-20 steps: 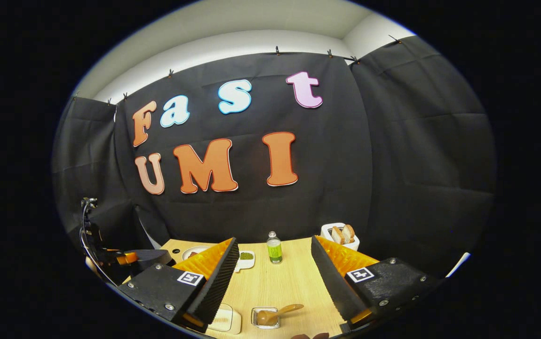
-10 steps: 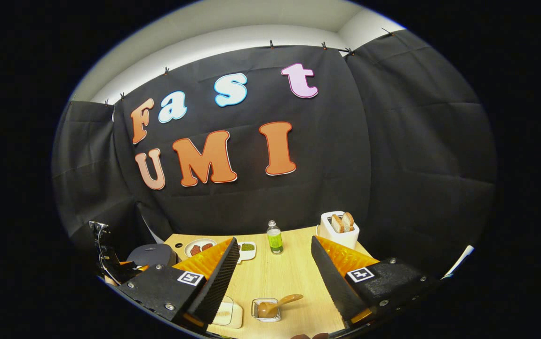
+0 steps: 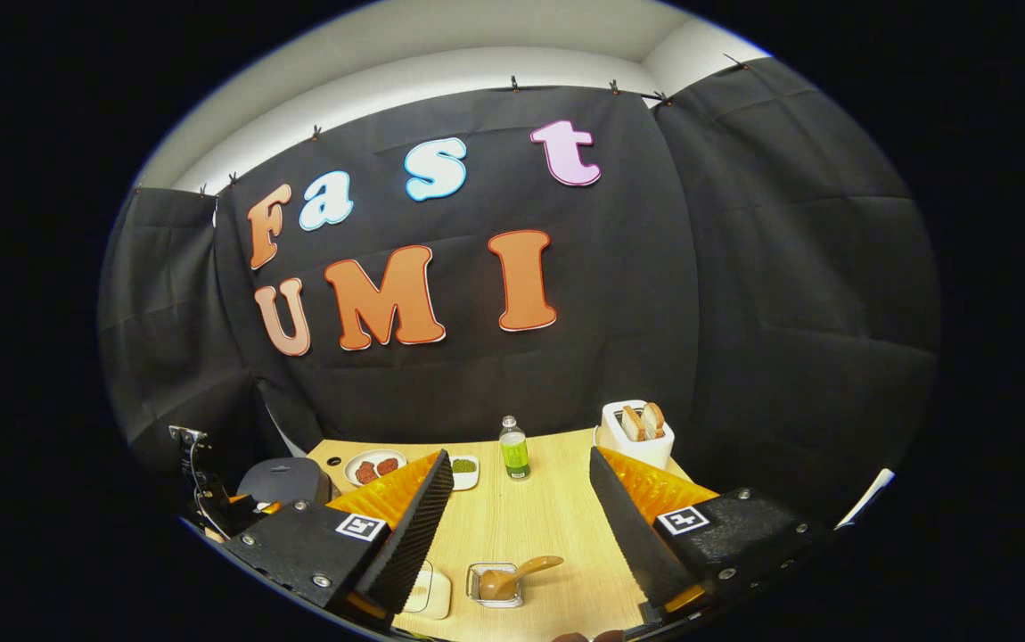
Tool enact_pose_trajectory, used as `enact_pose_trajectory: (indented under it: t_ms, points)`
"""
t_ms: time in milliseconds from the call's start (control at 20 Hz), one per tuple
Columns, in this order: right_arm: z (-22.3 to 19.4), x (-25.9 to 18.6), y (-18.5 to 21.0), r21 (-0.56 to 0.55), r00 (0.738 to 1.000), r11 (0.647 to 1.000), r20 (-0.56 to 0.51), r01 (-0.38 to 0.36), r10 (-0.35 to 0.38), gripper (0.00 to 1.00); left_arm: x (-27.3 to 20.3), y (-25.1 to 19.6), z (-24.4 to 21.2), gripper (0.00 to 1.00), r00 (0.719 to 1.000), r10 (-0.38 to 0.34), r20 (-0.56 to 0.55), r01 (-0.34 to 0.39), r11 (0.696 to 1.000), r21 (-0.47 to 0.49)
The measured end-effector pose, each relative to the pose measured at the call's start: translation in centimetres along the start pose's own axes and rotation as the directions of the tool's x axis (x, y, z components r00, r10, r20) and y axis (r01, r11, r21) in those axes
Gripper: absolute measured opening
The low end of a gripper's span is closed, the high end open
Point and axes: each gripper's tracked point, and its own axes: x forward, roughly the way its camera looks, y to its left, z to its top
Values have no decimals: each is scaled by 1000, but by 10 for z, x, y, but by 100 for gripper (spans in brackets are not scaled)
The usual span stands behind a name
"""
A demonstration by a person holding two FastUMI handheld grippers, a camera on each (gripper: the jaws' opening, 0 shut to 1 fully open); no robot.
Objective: Close the left gripper, press the button to open the rice cooker; take a wooden spoon from the chopstick holder with the right hand, scoop a spoonful of rice and pour it into the rice cooker, then put the wooden spoon back into the chopstick holder.
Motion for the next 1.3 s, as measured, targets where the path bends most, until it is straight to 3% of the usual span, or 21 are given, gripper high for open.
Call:
enact_pose_trajectory:
  t_ms: [150,200,300,400,450,550,650,700,850,900,1000,1050,1100,1300]
  points:
    - [-1,-1,-7,-2,1000,1000,-2,12,-12,95,-1,1,2,100,1000,2,-14,-2,1000,24]
    - [-1,-1,-10,-5,1000,1000,-1,19,-19,95,-4,4,2,95,999,18,-39,-18,1000,19]
    - [1,-3,-10,-9,1000,1000,5,24,-24,95,-16,3,13,94,999,8,-54,-10,999,-34]
    - [2,-4,-13,-21,1000,999,11,29,-29,95,-29,4,42,99,1000,-6,-14,5,998,-61]
    - [1,-4,-14,-26,999,999,11,30,-30,100,-40,7,59,99,1000,-4,21,5,999,-48]
    - [2,-3,-12,-24,1000,999,12,28,-28,95,-47,17,91,94,995,-4,99,6,1000,-15]
    - [1,-4,-10,-15,1000,1000,12,21,-21,95,-70,22,132,99,987,-1,163,4,1000,-19]
    - [1,-3,-9,-14,1000,1000,11,17,-17,100,-84,26,155,94,979,8,203,-5,1000,-15]
    - [1,-4,-6,-19,1000,1000,14,8,-8,100,-124,26,205,100,952,-3,305,3,1000,3]
    - [1,-5,-5,-20,1000,1000,16,5,-5,95,-135,24,219,99,946,-13,325,12,1000,6]
    - [1,-6,-4,-25,1000,1000,17,2,-1,100,-156,21,243,99,930,-27,366,28,1000,3]
    - [2,-6,-5,-29,1000,1000,17,3,-2,100,-167,20,255,94,922,-34,386,36,999,1]
    - [1,-8,-6,-33,1000,999,18,3,-3,95,-175,20,266,94,913,-37,406,40,999,1]
    - [5,-12,-9,-48,1000,999,30,10,-8,95,-214,12,302,94,883,-29,468,30,1000,6]
